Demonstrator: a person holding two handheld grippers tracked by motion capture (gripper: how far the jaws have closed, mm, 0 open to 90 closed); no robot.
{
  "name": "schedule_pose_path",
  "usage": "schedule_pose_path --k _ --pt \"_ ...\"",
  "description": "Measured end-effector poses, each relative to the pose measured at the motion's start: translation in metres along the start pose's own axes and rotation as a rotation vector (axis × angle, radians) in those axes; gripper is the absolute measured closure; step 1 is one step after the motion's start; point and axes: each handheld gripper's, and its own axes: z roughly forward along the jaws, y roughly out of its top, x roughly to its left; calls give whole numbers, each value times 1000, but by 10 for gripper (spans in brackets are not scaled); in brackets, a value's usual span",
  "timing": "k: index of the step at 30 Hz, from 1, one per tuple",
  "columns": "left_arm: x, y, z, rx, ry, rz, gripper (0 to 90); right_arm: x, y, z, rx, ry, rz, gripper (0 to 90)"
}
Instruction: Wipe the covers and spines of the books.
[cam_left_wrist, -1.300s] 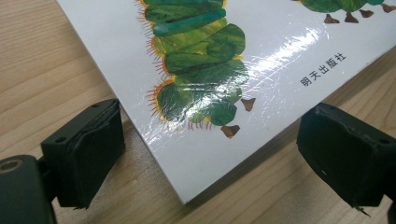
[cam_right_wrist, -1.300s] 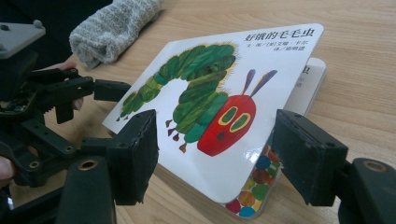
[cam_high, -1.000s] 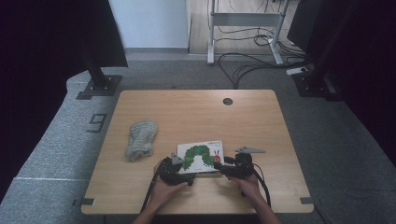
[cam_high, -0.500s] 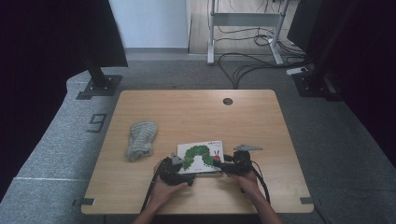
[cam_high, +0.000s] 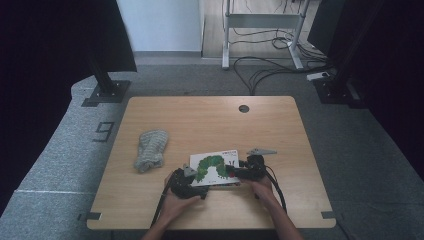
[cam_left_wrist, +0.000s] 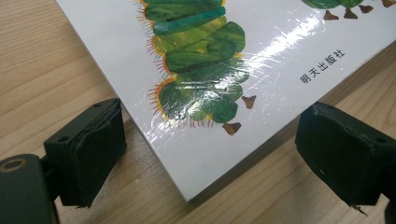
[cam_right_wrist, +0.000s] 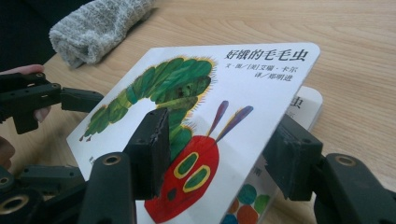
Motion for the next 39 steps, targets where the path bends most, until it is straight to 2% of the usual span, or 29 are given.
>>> schedule_pose_path --k 3,8,11,13,15,18,22,25,27,33,39 --pt "0 0 0 2 0 4 88 -1 -1 0 -3 15 7 464" --pt "4 1 -3 9 -30 7 94 -4 0 -3 -23 38 25 533" --pt "4 2 -10 4 -45 40 127 -5 1 -6 -34 61 25 560" --pt "6 4 -15 -17 -58 40 135 -4 2 -7 -32 60 16 577" --pt "9 6 -20 -39 -66 29 136 -5 1 -7 -33 63 19 582" --pt "16 9 -23 -55 -57 9 142 -6 1 -7 -34 66 17 593" --pt "20 9 -15 -29 -55 -8 144 -6 2 -8 -48 81 6 615" --pt "23 8 -11 -29 -76 -35 143 -5 2 -9 -48 84 -6 638" --pt "24 8 -11 -33 -69 -31 144 -5 2 -10 -54 97 1 657" --pt "24 8 -11 -37 -76 -33 150 -1 3 -13 -73 123 -21 703" --pt "24 7 -13 -9 -112 -19 150 1 4 -15 -83 122 -37 704"
